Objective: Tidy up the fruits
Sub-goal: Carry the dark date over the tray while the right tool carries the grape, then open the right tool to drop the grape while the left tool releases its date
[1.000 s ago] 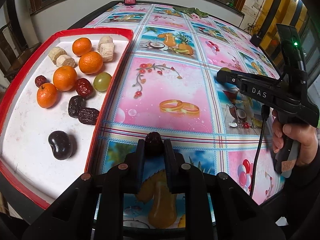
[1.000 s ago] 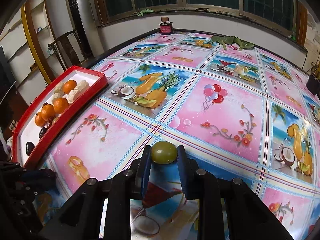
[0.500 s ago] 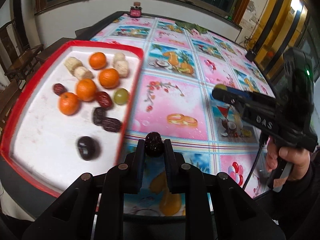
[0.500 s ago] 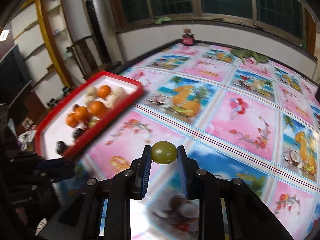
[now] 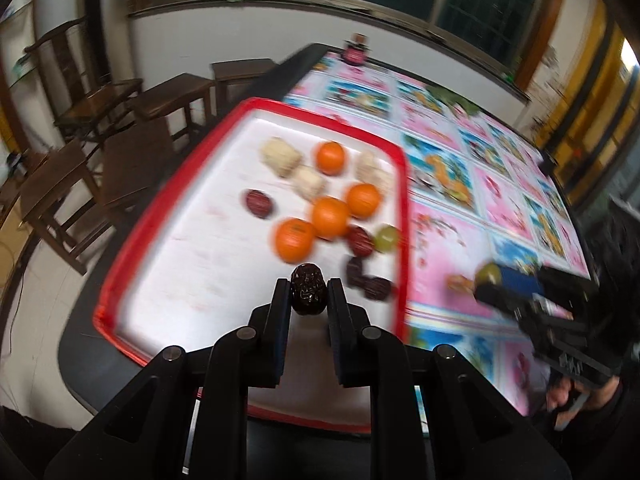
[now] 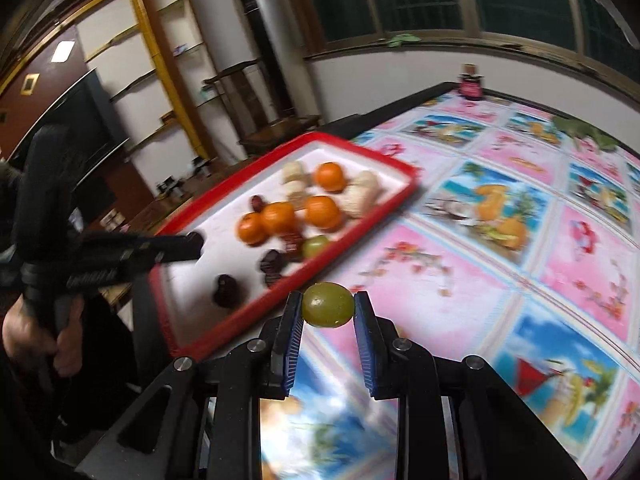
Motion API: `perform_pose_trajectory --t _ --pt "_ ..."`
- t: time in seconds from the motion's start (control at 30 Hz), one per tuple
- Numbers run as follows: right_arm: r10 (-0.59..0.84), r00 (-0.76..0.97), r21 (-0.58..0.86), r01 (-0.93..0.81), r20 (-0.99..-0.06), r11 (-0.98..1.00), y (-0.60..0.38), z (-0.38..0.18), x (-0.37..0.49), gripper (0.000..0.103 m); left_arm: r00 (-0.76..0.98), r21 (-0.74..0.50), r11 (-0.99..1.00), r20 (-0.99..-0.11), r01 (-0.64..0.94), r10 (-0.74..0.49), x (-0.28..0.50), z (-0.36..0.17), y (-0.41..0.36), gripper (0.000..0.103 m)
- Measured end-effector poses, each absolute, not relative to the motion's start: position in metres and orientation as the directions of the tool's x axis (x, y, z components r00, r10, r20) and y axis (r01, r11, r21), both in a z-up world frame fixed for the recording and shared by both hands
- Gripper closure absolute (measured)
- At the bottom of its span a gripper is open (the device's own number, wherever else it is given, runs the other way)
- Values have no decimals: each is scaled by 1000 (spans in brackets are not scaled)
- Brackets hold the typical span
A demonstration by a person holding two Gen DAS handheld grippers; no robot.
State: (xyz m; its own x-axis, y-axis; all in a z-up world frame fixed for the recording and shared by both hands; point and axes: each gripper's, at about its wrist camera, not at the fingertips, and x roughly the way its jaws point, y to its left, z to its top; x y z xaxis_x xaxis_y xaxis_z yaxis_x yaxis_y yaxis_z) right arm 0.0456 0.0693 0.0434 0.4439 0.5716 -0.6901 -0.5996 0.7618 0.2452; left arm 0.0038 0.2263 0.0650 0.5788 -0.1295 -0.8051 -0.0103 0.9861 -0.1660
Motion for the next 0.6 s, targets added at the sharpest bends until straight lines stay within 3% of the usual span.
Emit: perform_pose_trajectory --t 0.6 --pt "608 304 258 -703 -734 663 174 31 64 77 534 -179 983 -835 -35 -134 24 34 265 87"
